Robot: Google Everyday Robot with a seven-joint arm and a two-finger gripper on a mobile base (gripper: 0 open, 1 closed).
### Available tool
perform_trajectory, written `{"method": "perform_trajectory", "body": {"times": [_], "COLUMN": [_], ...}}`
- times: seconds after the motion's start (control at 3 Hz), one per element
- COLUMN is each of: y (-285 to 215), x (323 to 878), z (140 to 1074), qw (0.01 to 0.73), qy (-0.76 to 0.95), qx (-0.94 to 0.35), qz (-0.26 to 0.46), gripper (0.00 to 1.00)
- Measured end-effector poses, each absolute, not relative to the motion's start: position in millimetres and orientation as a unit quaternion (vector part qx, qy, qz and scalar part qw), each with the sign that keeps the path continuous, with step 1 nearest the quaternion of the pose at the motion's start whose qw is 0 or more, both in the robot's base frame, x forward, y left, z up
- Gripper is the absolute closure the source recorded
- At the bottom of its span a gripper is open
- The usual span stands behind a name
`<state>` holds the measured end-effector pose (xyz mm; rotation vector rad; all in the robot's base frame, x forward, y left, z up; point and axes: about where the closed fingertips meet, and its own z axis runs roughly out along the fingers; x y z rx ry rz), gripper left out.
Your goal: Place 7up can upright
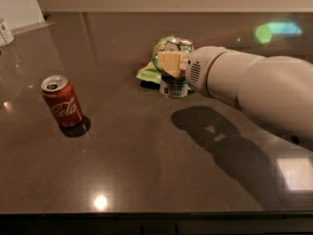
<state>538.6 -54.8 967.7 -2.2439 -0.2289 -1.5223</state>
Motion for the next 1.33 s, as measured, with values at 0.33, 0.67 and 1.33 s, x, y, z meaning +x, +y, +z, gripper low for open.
{"method": "perform_trajectory", "body": {"times": [0.33, 0.67, 1.33], "y": [-53.9, -53.8, -41.6], "x": [539.3, 539.3, 542.9], "z": [965.9, 965.7, 966.9], "qw": [0.196, 0.196, 0.199], "qy": [-0.104, -0.104, -0.134], "qx": [-0.805, -0.805, -0.802], "qz": [-0.551, -0.551, -0.547], "gripper": [1.00, 1.00, 1.00]}}
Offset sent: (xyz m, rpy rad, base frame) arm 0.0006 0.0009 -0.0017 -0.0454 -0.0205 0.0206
